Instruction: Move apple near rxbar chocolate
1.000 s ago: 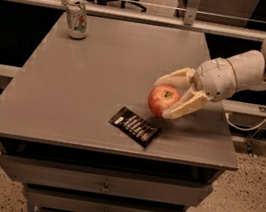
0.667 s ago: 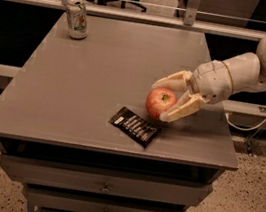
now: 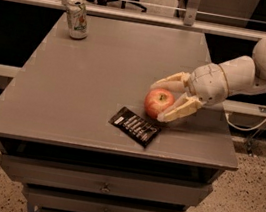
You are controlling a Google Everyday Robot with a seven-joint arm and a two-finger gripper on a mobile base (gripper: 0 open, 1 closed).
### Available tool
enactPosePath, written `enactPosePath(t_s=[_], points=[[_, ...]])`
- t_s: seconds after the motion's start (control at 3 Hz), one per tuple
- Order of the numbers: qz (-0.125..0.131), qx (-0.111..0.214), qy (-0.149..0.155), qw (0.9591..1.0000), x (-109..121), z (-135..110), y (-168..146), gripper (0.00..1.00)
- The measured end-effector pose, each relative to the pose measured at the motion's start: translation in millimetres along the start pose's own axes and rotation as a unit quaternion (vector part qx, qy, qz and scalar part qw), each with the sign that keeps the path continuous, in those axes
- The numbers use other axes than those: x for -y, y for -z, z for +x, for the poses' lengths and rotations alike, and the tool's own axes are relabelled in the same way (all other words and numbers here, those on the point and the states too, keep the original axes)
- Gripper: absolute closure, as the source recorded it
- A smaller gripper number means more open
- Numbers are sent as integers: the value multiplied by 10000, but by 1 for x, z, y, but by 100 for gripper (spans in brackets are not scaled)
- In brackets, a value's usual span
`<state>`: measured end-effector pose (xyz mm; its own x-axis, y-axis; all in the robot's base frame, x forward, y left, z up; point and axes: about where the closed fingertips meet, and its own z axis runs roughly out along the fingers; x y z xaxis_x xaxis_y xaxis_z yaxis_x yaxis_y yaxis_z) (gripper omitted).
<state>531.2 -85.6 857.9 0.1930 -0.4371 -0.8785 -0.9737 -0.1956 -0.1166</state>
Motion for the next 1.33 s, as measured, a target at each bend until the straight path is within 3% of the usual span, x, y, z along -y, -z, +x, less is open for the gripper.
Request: enactPosePath(t_s=[0.33, 0.67, 1.0, 1.33], points=[[6, -26, -35, 10000, 2, 5, 0, 0], [56, -85, -51, 9999, 5, 6, 7, 0], [482, -321, -95, 9983, 17, 13, 46, 0], [1413, -721, -301, 9869, 37, 20, 120, 0]])
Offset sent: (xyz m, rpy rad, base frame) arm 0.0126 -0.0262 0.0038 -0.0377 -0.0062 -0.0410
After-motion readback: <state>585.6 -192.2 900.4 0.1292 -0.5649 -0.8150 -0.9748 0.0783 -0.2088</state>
